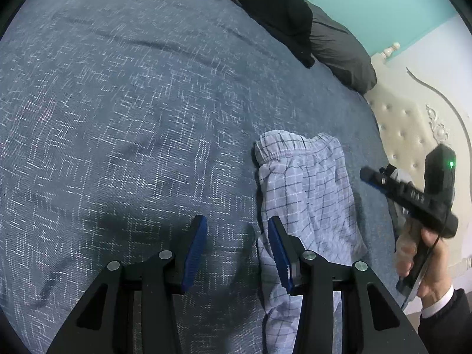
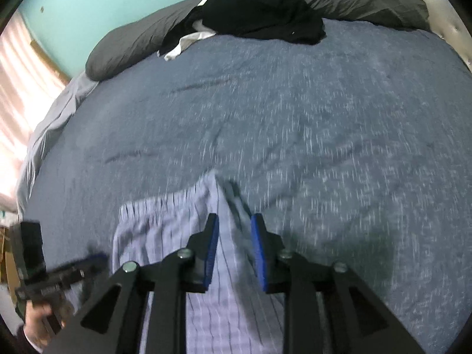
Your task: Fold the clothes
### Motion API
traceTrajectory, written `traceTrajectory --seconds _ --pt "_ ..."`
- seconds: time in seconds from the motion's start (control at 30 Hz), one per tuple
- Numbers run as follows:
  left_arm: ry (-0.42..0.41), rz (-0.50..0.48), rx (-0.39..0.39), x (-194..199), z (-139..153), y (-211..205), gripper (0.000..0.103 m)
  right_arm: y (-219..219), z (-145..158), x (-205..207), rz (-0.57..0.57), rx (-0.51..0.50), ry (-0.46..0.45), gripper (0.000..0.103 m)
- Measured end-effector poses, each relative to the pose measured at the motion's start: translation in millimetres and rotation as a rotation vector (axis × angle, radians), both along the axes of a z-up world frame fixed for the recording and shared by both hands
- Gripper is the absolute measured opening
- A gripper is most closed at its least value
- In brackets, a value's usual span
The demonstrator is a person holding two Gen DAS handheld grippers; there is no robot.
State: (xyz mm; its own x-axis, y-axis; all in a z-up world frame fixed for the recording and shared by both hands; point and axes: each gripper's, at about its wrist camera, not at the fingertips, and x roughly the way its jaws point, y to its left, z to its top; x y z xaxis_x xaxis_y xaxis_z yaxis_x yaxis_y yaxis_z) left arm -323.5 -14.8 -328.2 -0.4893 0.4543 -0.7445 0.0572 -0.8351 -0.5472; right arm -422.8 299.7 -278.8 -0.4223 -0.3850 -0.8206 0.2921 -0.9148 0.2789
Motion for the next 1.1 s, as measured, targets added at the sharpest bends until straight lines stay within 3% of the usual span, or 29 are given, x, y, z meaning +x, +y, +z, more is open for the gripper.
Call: traceTrajectory --seconds 0.5,0.63,0.8,1.1 --pt "-0.004 -0.006 -0.004 -1.6 -2.8 4.0 0.047 -7.9 -31.2 26.1 0.117 0.087 -0.021 0.020" --pt "-0.005 -0.005 -0.003 -2.6 -3.4 5.0 0.047 -0.3 -34.2 31.5 0.105 0.052 -0.028 0.017" --pt "-0.004 -0.005 -0.001 -1.9 -3.1 4.1 0.047 34.2 -27.3 37.6 0.002 -0.040 -0.021 0.018" --pt "-0.006 -0.007 -0.001 -2.0 -3.5 4.3 0.047 28.8 -41.1 53.5 0.073 0.117 -0.050 0.018"
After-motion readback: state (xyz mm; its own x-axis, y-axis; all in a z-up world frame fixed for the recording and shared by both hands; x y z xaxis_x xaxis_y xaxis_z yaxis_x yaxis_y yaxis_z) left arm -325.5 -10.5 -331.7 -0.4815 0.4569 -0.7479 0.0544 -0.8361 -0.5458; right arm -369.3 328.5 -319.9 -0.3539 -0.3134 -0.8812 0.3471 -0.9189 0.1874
